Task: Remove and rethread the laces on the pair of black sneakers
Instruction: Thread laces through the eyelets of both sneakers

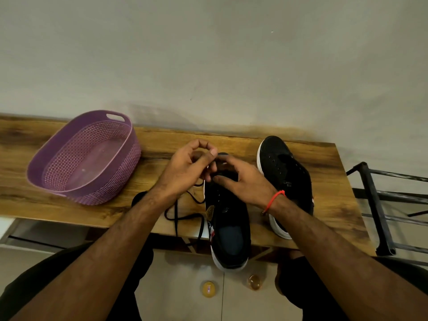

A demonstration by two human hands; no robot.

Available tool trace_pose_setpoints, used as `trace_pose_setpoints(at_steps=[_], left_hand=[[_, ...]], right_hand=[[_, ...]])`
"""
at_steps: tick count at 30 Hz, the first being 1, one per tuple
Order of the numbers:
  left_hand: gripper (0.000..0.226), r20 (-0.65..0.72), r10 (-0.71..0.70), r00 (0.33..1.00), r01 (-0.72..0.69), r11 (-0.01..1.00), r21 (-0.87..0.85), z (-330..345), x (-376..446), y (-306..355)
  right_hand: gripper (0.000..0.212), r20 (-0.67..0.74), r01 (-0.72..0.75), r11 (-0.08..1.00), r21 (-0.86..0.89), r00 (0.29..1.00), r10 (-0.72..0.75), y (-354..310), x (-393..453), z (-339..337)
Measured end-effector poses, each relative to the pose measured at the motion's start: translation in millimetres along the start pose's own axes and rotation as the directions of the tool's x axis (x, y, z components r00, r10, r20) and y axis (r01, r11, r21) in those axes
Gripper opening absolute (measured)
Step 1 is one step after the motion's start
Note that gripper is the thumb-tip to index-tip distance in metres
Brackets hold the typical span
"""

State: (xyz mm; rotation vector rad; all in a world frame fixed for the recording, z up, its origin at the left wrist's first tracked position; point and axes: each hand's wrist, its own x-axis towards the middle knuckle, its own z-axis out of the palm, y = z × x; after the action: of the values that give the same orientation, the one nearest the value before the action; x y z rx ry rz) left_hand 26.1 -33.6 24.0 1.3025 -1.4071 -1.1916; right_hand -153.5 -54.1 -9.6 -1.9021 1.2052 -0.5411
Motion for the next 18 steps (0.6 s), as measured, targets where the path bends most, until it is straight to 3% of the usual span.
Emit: trace_pose_setpoints(at_steps=[3,6,8,12,15,18], left_hand=[[0.014,0.003,0.069,0.998,-0.066,0.974,-0.215,-10.9,-1.2,14.0],[0.018,-0.04,0.086,0.995,-0.095,0.861,-0.5,-25.3,-1.1,22.4],[0.026,-0.05,0.088,0.995,-0.1,0.791,-0.604,-31.8,-0.6,24.9],[0.035,0.016,0.013,1.0,-0.004,0.878,-0.479,-27.0,-0.3,20.1],[0.035,0.074,0.007,0.997,0.018,0.943,-0.333,-13.6,-2.5,14.4],[0.036,0.124,0.061,0.99,-0.027,0.965,-0.261,-2.4,-4.5,14.3]], right_hand=[[0.029,-0.03,-0.049,0.991,0.123,0.998,0.053,1.4,4.1,1.2],[0.023,-0.097,-0.119,0.96,0.254,0.984,0.147,3.6,6.6,-2.8],[0.025,-0.093,-0.155,0.938,0.311,0.977,0.193,2.9,6.2,-4.9],[0.034,-0.111,-0.111,0.936,0.333,0.981,0.156,-2.1,4.7,-5.1],[0.055,-0.265,0.019,0.996,0.089,0.964,0.006,-5.7,2.9,-2.7],[0.045,-0.322,0.046,0.998,0.031,0.946,-0.033,-9.4,2.4,-0.7]])
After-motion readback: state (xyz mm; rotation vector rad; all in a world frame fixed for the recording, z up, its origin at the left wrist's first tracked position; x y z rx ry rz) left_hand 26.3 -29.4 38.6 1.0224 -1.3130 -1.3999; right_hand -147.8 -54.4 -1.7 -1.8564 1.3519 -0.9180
